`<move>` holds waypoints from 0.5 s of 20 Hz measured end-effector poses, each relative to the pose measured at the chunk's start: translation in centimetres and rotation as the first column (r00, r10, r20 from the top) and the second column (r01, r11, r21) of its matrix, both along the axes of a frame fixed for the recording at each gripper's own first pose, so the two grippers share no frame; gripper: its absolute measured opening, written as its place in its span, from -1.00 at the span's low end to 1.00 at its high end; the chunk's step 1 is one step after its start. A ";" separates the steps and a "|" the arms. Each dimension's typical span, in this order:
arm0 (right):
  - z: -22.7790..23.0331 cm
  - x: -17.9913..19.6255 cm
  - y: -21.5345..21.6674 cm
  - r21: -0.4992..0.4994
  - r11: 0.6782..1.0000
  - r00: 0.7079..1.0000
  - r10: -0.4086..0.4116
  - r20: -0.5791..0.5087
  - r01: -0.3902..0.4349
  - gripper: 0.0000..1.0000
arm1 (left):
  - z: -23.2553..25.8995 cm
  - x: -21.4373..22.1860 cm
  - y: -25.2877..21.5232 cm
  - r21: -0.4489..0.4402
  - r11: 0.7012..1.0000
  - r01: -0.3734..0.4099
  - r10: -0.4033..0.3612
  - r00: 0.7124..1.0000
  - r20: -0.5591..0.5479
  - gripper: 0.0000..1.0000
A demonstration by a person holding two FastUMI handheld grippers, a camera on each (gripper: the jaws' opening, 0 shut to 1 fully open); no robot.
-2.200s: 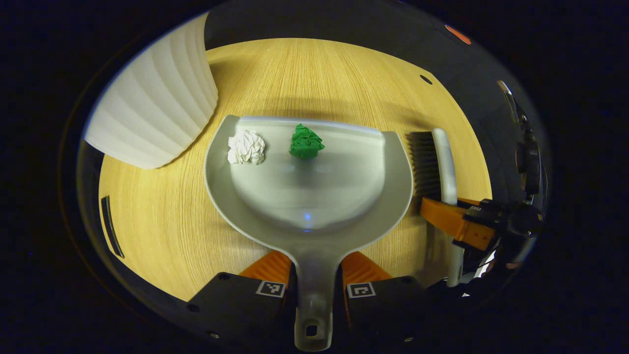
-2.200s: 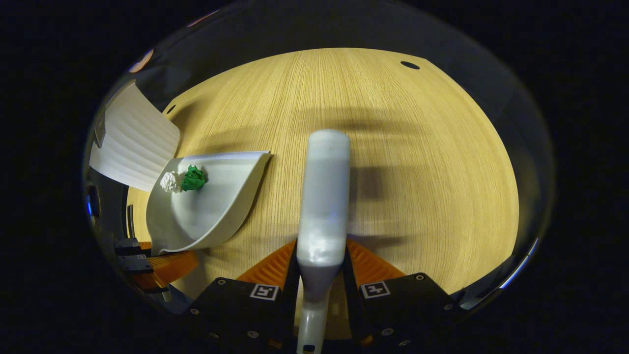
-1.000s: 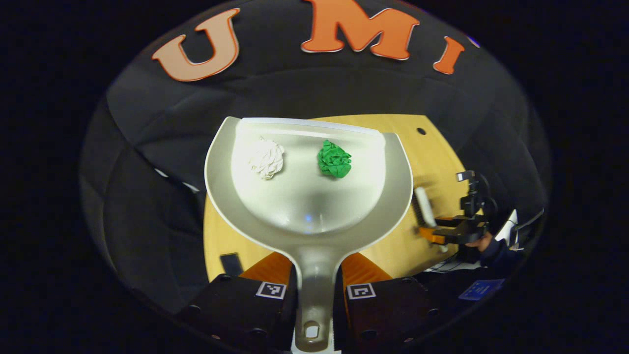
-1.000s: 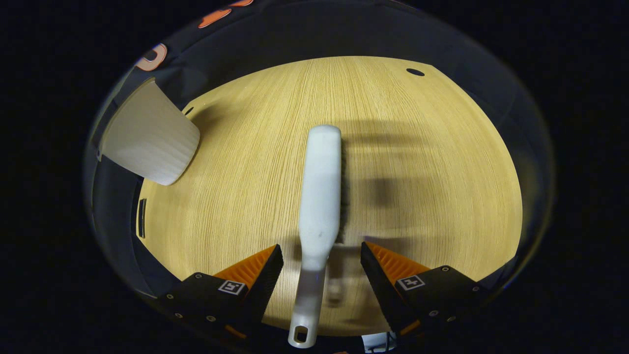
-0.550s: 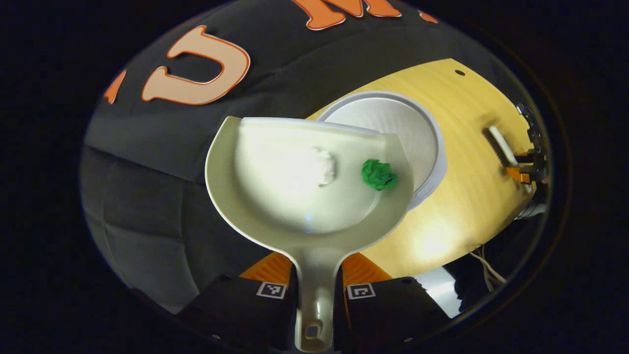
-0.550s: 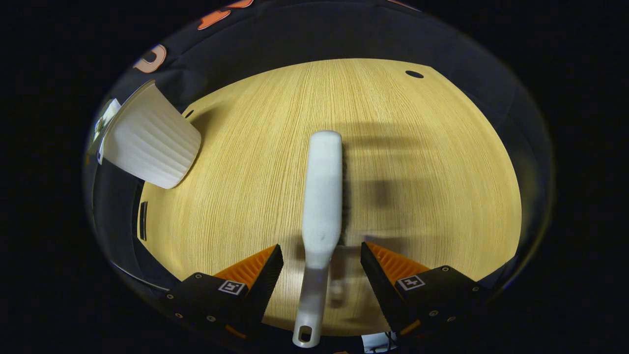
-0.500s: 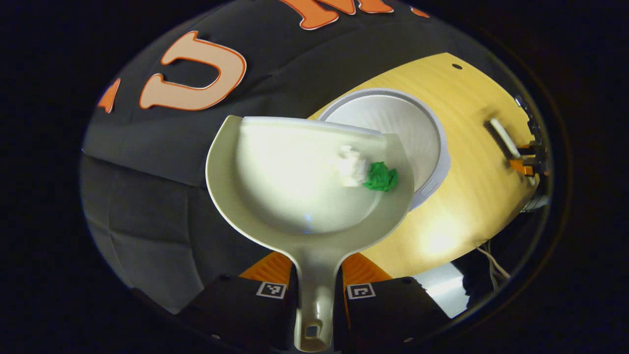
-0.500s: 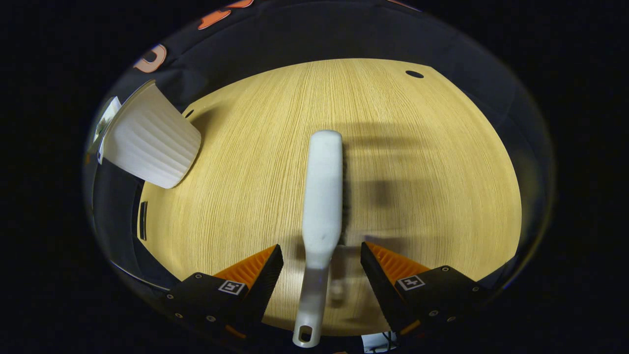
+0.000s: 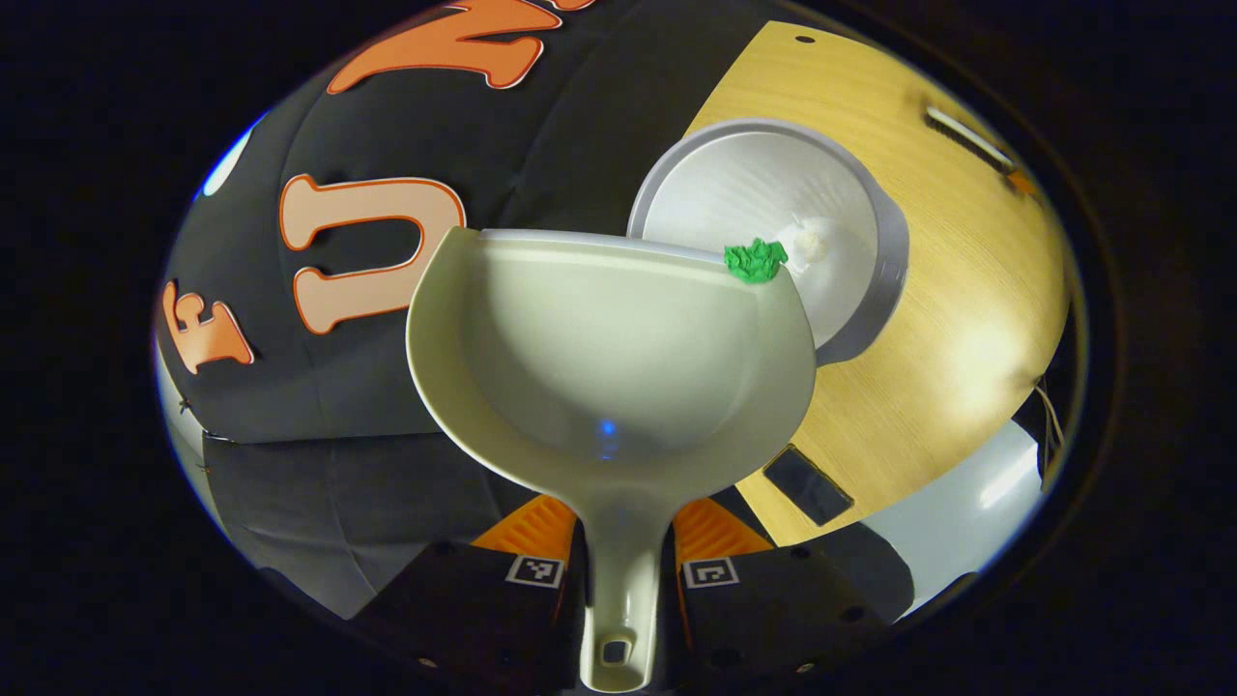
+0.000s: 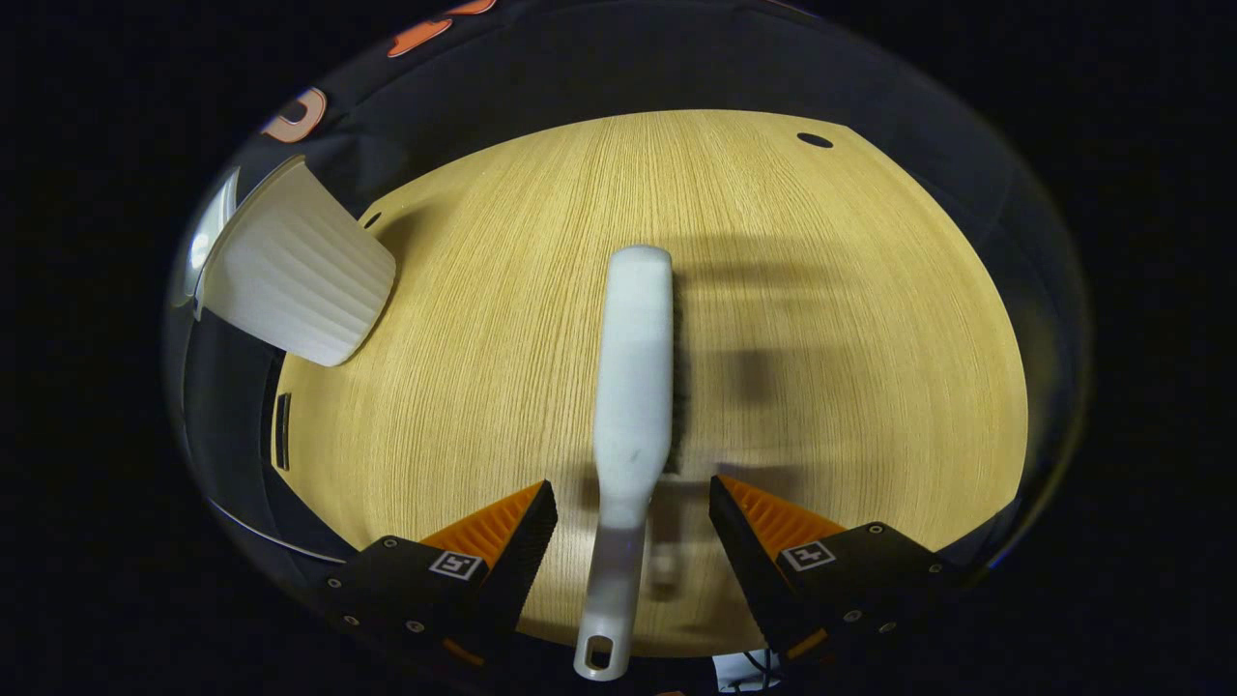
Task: Pick up the small broom and dustpan from the desktop, sweep the trash into the dustpan with the broom, and then empty the trash into the garbage bin.
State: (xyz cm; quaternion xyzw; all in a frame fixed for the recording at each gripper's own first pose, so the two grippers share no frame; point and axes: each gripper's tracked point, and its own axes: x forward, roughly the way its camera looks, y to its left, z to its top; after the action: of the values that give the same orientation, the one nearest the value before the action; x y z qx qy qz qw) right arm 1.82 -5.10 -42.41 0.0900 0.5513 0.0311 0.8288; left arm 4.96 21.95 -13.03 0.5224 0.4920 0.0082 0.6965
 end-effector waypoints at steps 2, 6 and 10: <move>0.1 0.1 0.0 0.004 1.000 1.000 -0.003 0.005 0.003 0.92 | -1.3 -1.1 -1.1 -0.127 0.990 -0.060 0.063 0.998 0.023 -0.39; 0.5 0.1 0.2 0.020 1.000 1.000 -0.013 0.010 0.013 0.92 | -3.5 -2.0 -4.8 -0.438 0.881 -0.179 0.234 0.969 0.075 -0.39; 0.8 0.2 0.0 0.030 0.999 1.000 -0.019 0.016 0.019 0.92 | -5.4 -1.0 -14.2 -0.757 0.624 -0.193 0.324 0.946 0.026 -0.39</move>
State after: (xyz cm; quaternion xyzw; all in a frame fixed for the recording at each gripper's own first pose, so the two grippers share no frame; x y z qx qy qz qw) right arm 2.07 -5.08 -41.63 0.1073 0.5432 0.0322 0.8321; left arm 3.95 7.79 -18.42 0.1126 0.4642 -0.0516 0.8770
